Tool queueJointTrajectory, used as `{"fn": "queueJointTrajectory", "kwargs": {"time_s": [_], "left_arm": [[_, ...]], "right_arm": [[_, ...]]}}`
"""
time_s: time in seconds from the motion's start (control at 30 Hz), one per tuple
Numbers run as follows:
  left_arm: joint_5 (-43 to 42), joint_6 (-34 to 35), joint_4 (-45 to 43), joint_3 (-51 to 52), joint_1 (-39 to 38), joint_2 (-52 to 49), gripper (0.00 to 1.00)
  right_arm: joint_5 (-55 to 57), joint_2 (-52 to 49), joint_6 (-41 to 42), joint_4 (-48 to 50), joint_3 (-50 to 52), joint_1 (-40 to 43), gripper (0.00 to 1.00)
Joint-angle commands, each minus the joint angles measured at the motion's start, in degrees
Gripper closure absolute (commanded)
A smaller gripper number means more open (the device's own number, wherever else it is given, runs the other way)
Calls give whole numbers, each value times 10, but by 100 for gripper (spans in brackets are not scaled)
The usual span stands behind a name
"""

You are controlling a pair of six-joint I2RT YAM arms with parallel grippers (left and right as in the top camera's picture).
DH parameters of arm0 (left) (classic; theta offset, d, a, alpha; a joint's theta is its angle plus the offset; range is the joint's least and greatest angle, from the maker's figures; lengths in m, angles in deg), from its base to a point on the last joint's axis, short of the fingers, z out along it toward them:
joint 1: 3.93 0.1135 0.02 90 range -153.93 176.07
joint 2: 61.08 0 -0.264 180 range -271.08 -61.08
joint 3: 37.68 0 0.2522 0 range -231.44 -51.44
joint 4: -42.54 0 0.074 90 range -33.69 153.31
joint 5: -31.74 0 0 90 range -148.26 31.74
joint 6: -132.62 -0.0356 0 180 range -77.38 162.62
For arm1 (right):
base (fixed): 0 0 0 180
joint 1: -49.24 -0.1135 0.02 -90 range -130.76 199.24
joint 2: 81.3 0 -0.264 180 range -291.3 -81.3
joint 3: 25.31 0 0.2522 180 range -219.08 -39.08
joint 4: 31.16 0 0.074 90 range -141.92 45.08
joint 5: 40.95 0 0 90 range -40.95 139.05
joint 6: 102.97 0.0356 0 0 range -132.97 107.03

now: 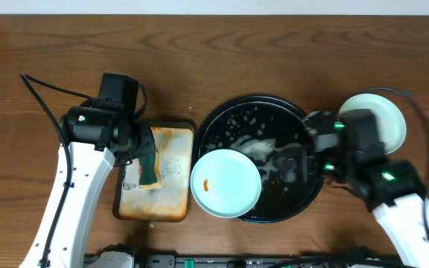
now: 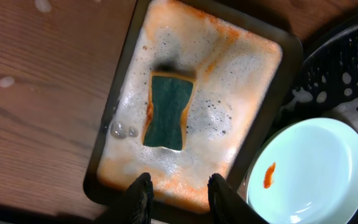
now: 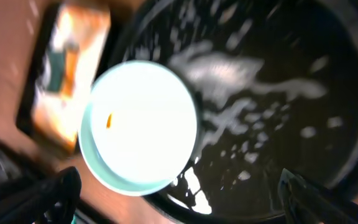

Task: Clean dirty plates on tray and stack at the side
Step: 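Move the right gripper to the left mint-green plate and grasp its rim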

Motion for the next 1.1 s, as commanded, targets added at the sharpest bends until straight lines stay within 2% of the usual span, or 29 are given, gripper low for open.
{"fn": "queueJointTrajectory", "kwargs": {"time_s": [0.0,0.07,0.17,0.2,0.27,0.33,0.5,0.8,1.07], "left_arm": [[1,-3,-1,2,3,4,69],[1,-3,-1,2,3,4,68],[1,-3,-1,2,3,4,68],[1,-3,-1,2,3,4,68],[1,-3,-1,2,3,4,68],[1,-3,-1,2,3,4,68],[1,-3,-1,2,3,4,69],[1,-3,-1,2,3,4,68],[1,-3,-1,2,3,4,68]], "right_arm": [[27,-61,-20,2,16,-59,1],[49,-107,-21,4,19,-89,13],[87,-183,-21,11,19,-120,51],[91,-205,-21,16,19,-125,54],[92,-247,-21,32,19,-132,56],[92,-279,-18,49,19,-131,63],[80,-341,-19,95,19,-133,68],[75,-349,-18,144,19,-133,99],[169,-334,-4,135,16,-111,99]]}}
